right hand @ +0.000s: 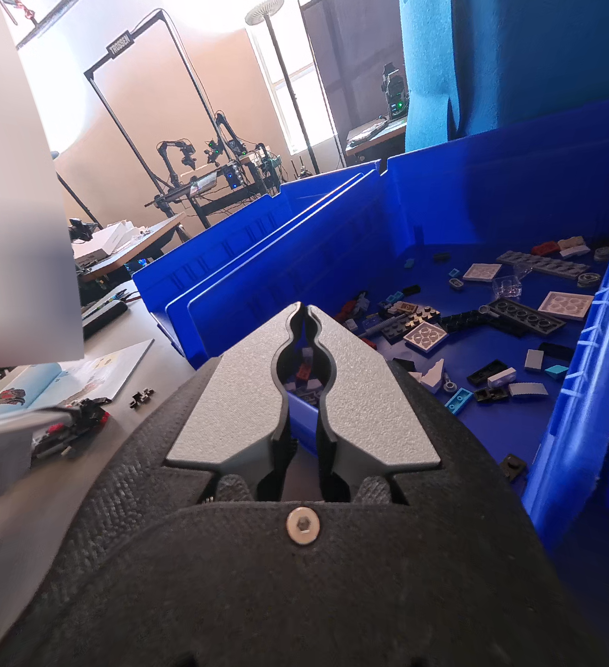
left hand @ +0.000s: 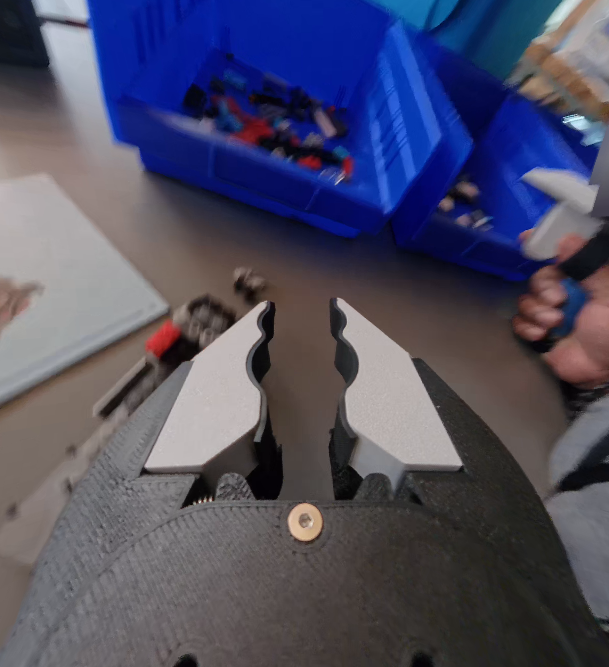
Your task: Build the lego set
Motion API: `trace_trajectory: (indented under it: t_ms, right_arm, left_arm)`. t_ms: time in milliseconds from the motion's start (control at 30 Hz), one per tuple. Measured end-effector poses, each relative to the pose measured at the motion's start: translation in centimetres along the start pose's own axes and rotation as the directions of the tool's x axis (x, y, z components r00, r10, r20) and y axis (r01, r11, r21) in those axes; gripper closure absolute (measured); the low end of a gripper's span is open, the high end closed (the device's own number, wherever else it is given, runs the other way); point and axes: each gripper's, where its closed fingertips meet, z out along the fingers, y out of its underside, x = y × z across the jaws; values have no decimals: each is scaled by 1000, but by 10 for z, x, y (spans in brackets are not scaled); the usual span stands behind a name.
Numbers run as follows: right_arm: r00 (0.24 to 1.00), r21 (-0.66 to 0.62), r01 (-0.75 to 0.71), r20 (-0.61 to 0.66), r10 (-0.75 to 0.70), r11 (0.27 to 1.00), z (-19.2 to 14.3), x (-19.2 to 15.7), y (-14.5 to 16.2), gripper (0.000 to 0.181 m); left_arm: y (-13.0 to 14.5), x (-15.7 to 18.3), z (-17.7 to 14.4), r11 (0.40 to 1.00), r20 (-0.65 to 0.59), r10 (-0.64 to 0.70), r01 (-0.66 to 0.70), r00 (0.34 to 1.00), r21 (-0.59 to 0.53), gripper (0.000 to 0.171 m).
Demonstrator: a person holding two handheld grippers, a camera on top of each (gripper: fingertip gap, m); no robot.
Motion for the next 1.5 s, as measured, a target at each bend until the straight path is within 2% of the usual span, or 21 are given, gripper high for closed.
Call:
trace_trajectory:
  t_ms: [67, 167, 233, 300, 367, 500, 600, 667, 733, 800, 867, 1000, 1033, 1167, 1267, 1333, 1433, 1500]
  right_arm:
    - [1000, 3, -5, 3, 5, 1000, 0, 0, 0, 181]
    - [1000, 6, -9, 7, 9, 1000, -1, 0, -1, 181]
    - [1000, 7, -14, 13, 14, 1000, -1, 0, -1, 181]
    - [1000, 9, -22, 17, 22, 1000, -1, 0, -2, 180]
    - [999, 12, -27, 17, 27, 1000, -2, 1, -2, 181]
    - [999, 14, -37, 17, 37, 999, -2, 2, -2, 181]
    - [999, 12, -42, 21, 42, 999, -2, 2, -2, 180]
    - [999, 10, -46, 25, 46, 999, -1, 2, -2, 180]
    - [998, 9, -50, 30, 50, 999, -1, 2, -2, 180]
    - [998, 8, -49, 32, 49, 999, -1, 1, -2, 180]
    - [998, 7, -48, 33, 48, 999, -1, 1, -2, 180]
    - [998, 9, -48, 33, 48, 999, -1, 1, -2, 180]
    - [998, 9, -48, 32, 47, 999, -1, 1, -2, 180]
    - [998, 9, -45, 32, 45, 999, -1, 1, -2, 180]
    - [998, 11, -48, 32, 48, 999, -1, 1, -2, 180]
    - [998, 13, -52, 33, 51, 999, -1, 1, -2, 180]
    - [998, 14, -55, 34, 55, 998, -1, 2, -2, 180]
    - [998, 15, -57, 34, 56, 998, -1, 2, -2, 180]
  left_arm:
    - [-31, 10, -1, 999, -86, 36, -34, 996, 22, 139]
    - [-81, 20, 12, 984, -179, 175, -179, 968, -4, 139]
    - [-106, 27, 36, 957, -239, 263, -285, 935, -60, 137]
    - [-119, 34, 70, 911, -319, 331, -389, 888, -139, 136]
    - [-115, 37, 110, 838, -382, 377, -486, 844, -247, 134]
    - [-80, 43, 179, 677, -507, 386, -610, 771, -412, 133]
    - [-53, 41, 211, 560, -538, 439, -687, 720, -463, 139]
    - [-42, 34, 218, 492, -547, 470, -720, 693, -490, 143]
    - [-43, 29, 218, 487, -539, 472, -716, 698, -501, 149]
    - [-49, 11, 216, 469, -494, 504, -705, 709, -532, 155]
    - [-59, -12, 212, 460, -423, 539, -675, 728, -576, 154]
    - [-94, -23, 194, 556, -338, 526, -617, 780, -557, 144]
    - [-98, -27, 190, 555, -325, 532, -612, 782, -563, 142]
    - [-85, -45, 193, 474, -297, 568, -600, 768, -645, 129]
    - [-73, -43, 202, 450, -309, 556, -592, 772, -669, 127]
    - [-73, -34, 208, 483, -322, 520, -583, 791, -653, 138]
    - [-66, -20, 212, 492, -371, 468, -585, 802, -645, 158]
    - [-57, -8, 212, 497, -413, 419, -585, 809, -641, 158]
